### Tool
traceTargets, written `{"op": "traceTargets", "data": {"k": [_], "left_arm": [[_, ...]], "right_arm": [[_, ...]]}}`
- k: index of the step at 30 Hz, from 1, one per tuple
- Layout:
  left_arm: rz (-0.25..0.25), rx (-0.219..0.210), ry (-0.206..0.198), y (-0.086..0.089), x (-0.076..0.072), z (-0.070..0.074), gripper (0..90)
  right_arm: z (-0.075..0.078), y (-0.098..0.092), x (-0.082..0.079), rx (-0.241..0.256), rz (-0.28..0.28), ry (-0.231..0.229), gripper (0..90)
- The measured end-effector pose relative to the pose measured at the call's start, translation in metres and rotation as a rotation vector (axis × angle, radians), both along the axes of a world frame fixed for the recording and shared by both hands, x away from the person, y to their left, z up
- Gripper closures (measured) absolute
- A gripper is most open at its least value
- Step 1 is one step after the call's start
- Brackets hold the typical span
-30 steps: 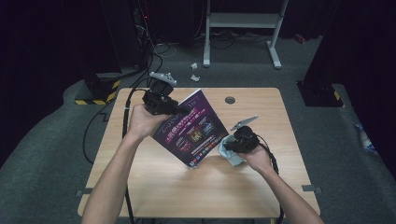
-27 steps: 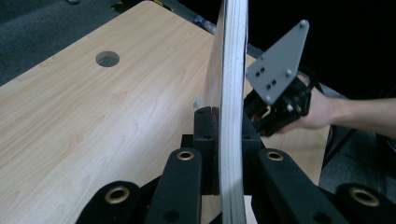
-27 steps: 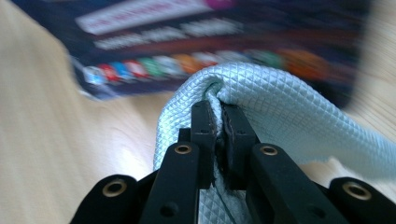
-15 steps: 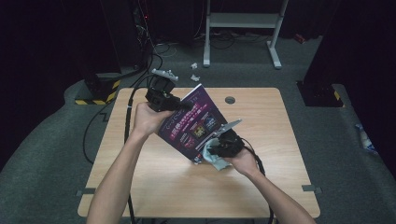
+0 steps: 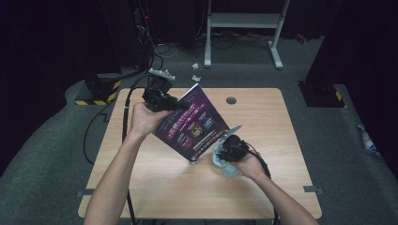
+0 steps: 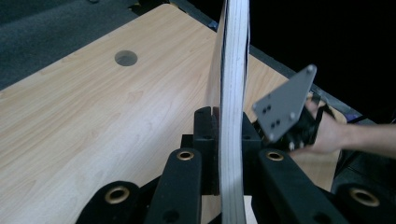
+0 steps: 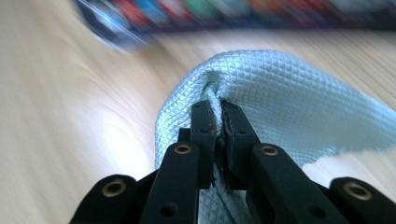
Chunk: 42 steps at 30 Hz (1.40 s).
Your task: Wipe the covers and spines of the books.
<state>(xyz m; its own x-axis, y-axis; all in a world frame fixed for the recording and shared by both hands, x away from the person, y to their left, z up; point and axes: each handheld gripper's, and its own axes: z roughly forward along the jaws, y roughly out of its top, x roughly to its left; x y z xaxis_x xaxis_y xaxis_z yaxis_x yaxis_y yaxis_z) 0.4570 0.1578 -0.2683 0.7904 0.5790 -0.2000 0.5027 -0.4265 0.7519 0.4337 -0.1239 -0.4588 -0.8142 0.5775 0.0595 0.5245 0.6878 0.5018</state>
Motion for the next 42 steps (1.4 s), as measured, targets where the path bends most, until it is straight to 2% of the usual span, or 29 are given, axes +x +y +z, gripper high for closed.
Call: {"op": "traceTargets", "data": {"k": [2, 4, 7, 11, 15, 18, 22, 28, 35, 42], "left_arm": [[-0.001, 0.0, -0.007, 0.002, -0.001, 0.001, 83.5], [-0.003, -0.001, -0.006, 0.002, 0.001, 0.001, 83.6], [-0.004, 0.01, 0.006, 0.0, 0.004, 0.0, 83.6], [-0.013, 0.039, -0.007, -0.006, 0.005, 0.003, 83.6], [-0.024, 0.034, -0.003, -0.007, 0.006, 0.004, 83.6], [-0.035, 0.045, 0.004, -0.009, 0.007, 0.004, 83.7], [-0.039, 0.069, -0.005, -0.01, 0.008, 0.003, 83.6], [-0.063, 0.075, -0.009, -0.013, 0.002, 0.005, 83.6], [-0.094, 0.079, 0.004, -0.02, 0.004, 0.003, 83.6], [-0.115, 0.081, 0.018, -0.025, 0.007, 0.0, 83.6]], "right_arm": [[0.003, -0.012, -0.001, -0.006, -0.016, 0.0, 84.1], [0.003, -0.02, -0.007, -0.011, -0.008, -0.002, 83.6], [-0.002, -0.026, -0.015, -0.008, 0.004, 0.003, 83.1], [-0.006, -0.03, -0.021, 0.006, 0.006, 0.005, 80.0], [0.004, -0.034, -0.024, 0.017, 0.003, -0.013, 71.4], [0.012, -0.035, -0.028, 0.019, 0.025, -0.057, 66.5], [0.02, -0.041, -0.028, 0.038, 0.022, -0.075, 61.4], [0.035, -0.051, -0.02, 0.058, 0.013, -0.124, 57.3], [0.051, -0.061, -0.008, 0.103, -0.014, -0.183, 55.5], [0.059, -0.066, 0.004, 0.12, -0.029, -0.171, 54.4]]}}
